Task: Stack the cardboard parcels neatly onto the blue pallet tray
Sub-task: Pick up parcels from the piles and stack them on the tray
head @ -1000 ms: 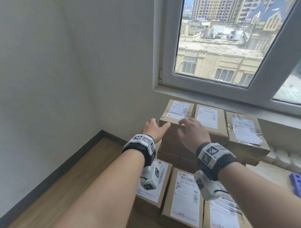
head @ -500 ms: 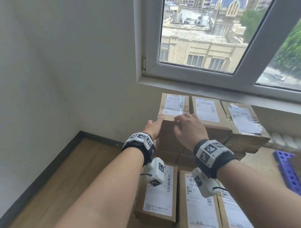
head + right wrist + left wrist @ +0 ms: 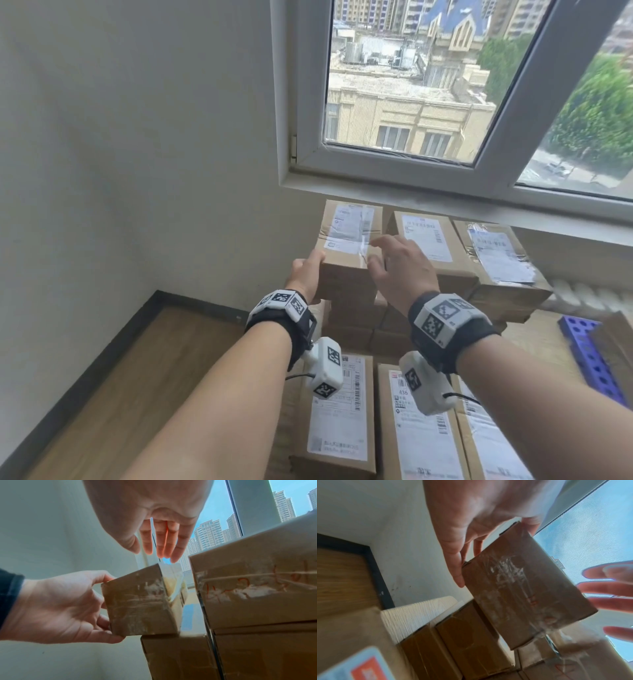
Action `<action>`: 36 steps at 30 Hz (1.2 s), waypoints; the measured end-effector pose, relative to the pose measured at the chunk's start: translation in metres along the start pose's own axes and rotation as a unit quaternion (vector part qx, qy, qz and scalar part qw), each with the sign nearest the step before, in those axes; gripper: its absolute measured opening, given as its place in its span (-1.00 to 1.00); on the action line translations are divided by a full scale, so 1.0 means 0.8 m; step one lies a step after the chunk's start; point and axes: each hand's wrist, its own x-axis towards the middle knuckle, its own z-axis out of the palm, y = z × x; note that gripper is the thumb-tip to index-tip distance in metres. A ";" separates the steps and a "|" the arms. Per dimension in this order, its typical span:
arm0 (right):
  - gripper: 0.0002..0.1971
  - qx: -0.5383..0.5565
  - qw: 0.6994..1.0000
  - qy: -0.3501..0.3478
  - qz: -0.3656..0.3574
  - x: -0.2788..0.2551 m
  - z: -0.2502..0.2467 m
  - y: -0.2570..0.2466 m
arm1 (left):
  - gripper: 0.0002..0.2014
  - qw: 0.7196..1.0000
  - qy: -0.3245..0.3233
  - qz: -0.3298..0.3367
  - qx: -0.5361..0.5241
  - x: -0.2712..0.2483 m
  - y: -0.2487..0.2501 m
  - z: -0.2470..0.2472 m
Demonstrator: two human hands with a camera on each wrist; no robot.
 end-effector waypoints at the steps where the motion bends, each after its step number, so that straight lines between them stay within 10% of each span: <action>1: -0.64 0.009 1.000 0.013 0.005 0.000 -0.005 -0.001 | -0.15 1.000 0.005 0.003 -0.009 -0.003 0.003 -0.004; 14: -0.08 0.355 0.920 -0.030 0.162 0.026 -0.039 0.012 | -0.85 0.990 -0.043 0.097 -0.093 -0.072 0.071 -0.009; 18: -0.52 0.417 0.892 -0.018 0.174 0.014 -0.043 0.030 | -0.83 0.990 -0.099 0.071 -0.068 -0.084 0.065 0.009; 30: -0.61 0.516 0.829 0.094 0.194 -0.066 -0.119 0.094 | -0.22 0.973 -0.189 0.129 -0.017 -0.143 0.097 0.104; 36: -0.57 0.516 0.817 0.118 0.231 -0.149 -0.167 0.186 | -0.72 0.965 -0.234 0.117 -0.021 -0.206 0.055 0.210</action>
